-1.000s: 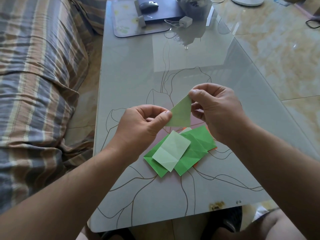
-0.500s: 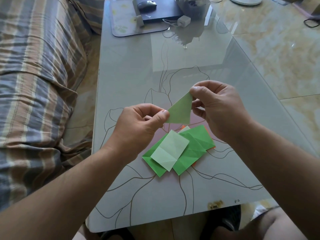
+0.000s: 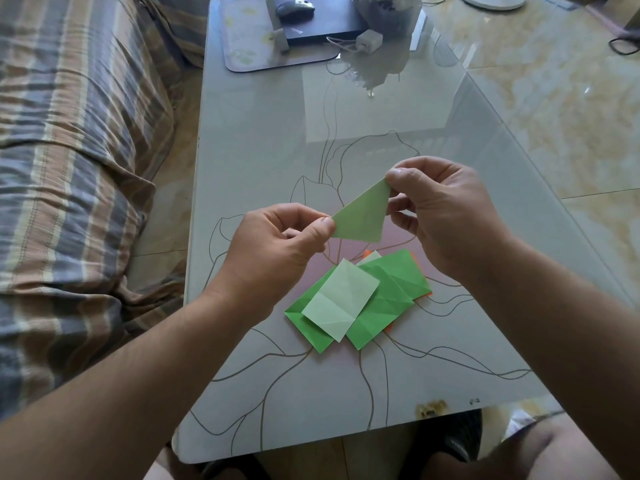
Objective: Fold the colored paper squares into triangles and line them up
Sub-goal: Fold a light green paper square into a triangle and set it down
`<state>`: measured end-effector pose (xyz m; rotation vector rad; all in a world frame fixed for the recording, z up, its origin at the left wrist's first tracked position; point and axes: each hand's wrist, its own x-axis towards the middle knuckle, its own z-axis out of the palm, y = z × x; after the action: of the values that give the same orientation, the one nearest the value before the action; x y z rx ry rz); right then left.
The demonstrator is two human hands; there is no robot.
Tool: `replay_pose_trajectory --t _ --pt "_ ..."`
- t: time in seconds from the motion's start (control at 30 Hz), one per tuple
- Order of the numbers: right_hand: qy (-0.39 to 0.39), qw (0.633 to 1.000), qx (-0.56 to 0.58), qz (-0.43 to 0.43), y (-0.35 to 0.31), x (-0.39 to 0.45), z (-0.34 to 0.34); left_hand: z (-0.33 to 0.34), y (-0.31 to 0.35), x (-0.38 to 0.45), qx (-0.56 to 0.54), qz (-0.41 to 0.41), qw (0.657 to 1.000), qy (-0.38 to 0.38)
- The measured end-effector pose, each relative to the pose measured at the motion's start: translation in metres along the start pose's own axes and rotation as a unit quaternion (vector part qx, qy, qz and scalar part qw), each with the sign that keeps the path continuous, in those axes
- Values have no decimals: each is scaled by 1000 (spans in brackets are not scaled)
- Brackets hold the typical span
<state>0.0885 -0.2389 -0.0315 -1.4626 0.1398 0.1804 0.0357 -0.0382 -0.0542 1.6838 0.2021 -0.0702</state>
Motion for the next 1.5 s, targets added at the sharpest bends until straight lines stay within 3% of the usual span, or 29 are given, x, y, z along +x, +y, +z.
replay_pose_trajectory --t 0.6,0.8,1.0,1.33,1.5 --pt "12 1000 24 7 -5 2 -2 -1 0 -1 -4 -18 1000 18" --pt "16 1000 17 16 -1 3 -3 0 2 -2 14 -44 999 -26" --pt "22 999 11 23 4 3 -3 0 -1 -3 -49 -78 995 40" --pt "50 998 21 40 8 7 -4 2 2 -7 -33 -88 996 12" --pt "62 996 37 51 10 7 -3 1 1 -6 -35 -112 992 40"
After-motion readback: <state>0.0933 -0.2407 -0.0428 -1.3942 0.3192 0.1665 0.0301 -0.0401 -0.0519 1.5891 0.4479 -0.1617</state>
